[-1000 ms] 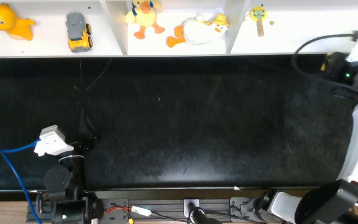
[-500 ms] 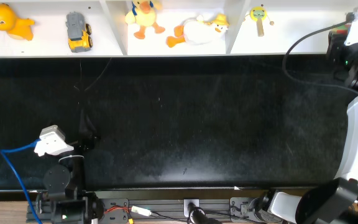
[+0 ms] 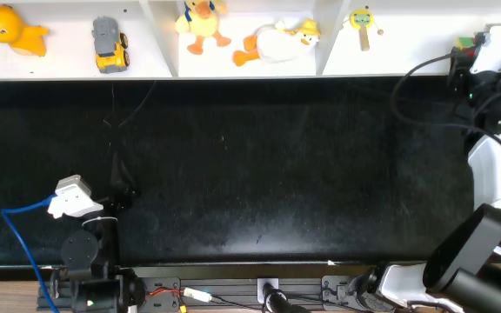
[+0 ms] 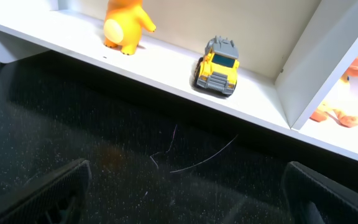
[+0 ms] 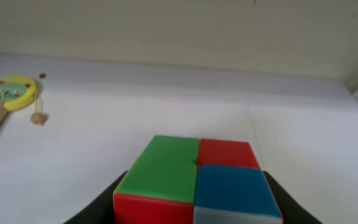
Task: Store Toys
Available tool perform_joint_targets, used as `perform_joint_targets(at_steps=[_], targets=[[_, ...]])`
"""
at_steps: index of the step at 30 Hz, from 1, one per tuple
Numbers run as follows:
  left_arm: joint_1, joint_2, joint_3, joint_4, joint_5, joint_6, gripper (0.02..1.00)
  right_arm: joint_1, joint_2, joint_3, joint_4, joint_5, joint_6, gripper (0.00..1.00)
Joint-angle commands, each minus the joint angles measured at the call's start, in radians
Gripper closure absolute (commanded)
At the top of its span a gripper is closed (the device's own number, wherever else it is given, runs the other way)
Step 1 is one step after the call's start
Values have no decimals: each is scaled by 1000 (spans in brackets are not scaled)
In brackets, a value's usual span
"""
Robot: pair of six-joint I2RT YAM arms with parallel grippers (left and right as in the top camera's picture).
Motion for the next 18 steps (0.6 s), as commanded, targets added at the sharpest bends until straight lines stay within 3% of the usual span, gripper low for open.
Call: perform_joint_targets(at_steps=[1,6,12,18], targets=[[2,-10,-9,4,10,4,20,-2,32,-32,97,-21,26,952],[2,-10,-9,4,10,4,20,-5,106,-36,210,-27,59,954],[2,-10,-9,4,10,4,20,-11,207,-36,417,-105,124,954],[2,-10,-9,4,10,4,20,-10,307,-35,592,-127,127,954]])
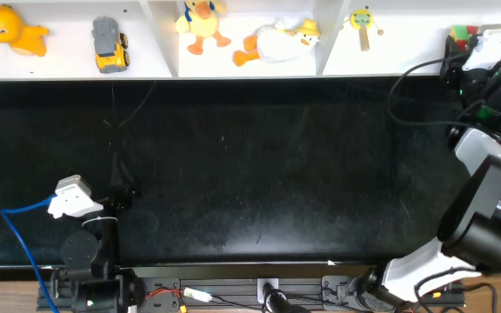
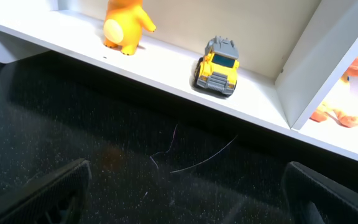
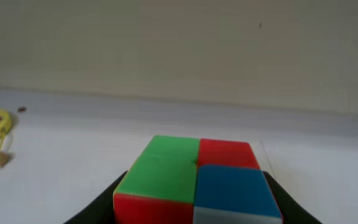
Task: Store Toys
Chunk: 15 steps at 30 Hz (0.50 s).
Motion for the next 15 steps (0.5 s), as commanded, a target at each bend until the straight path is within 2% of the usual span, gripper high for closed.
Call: perform_joint_targets(at_steps=[1,8,15], targets=[[2,-10,-9,4,10,4,20,-6,68,1,101,-47,23,950],[2,-10,-9,4,10,4,20,-6,188,6,339,-79,30,954],[2,-10,-9,4,10,4,20,-6,230,35,346,-94,150,952]])
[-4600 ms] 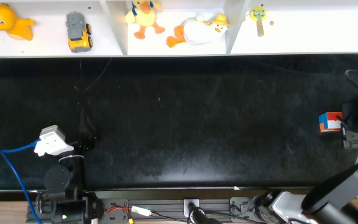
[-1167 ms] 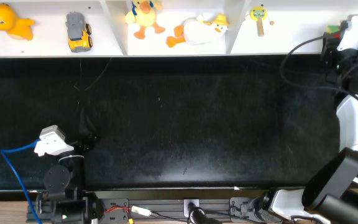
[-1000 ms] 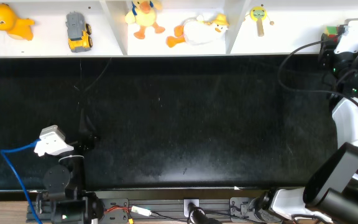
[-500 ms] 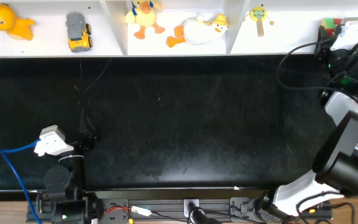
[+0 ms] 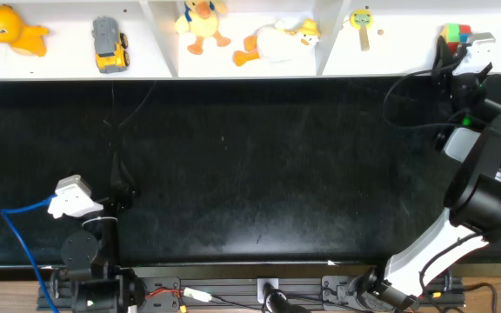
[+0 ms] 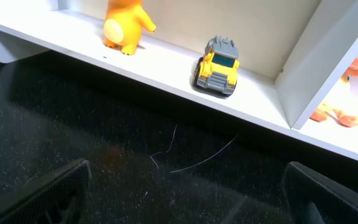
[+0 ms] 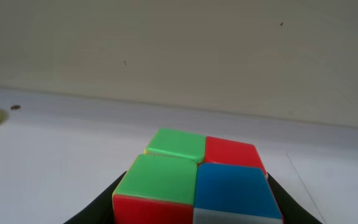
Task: Store Toys
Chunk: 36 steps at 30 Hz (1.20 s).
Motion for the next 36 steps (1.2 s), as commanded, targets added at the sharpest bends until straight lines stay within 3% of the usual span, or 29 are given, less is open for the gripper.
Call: perform_joint_targets(at_steps=[1,3,4,5,10,12,19,23,36], targets=[[2,-10,-9,4,10,4,20,-3,17,24,-1,-25,79,956],[2,-10,-9,4,10,4,20,-3,17,24,-1,-25,93,952],[2,-10,-9,3,10,4,20,-3,17,24,-2,-24,106,842],[2,-10,-9,3,10,4,20,-3,17,24,-2,-24,124,663],[2,-10,-9,3,10,4,20,-8,17,24,-1,-49,184,229],[2,-10,-9,3,10,4,20,-13,17,24,-1,-73,185,3],[2,-10,-9,3,10,4,20,-41,-21,24,-34,-159,283,5],[2,-10,-9,4,10,4,20,-45,-117,24,-187,-146,268,5],[2,-10,-9,4,10,4,20,-38,-575,24,-896,136,210,3]])
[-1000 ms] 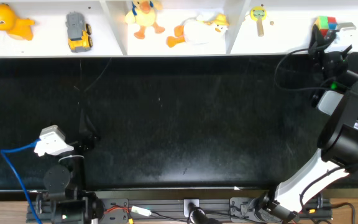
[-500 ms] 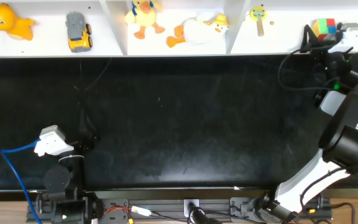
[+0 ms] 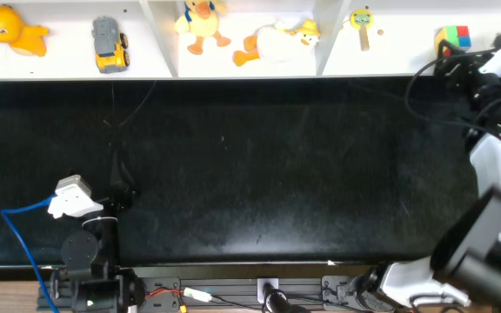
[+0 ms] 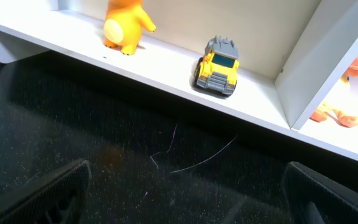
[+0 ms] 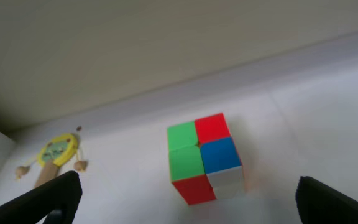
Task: Store Toys
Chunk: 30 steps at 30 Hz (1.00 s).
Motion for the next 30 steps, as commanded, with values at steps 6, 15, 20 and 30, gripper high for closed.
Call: perform_joint_targets(at_steps=[6,15,20,30], targets=[[2,-10,-9,4,10,4,20,0,-280,4,-360,80,-7,5],[2,-10,-9,4,10,4,20,116,-396,4,-587,-125,-146,3],[2,-10,-9,4,10,4,20,266,-412,4,-663,-137,-196,5],[2,-10,-9,4,10,4,20,514,-412,4,-650,-74,-197,5]])
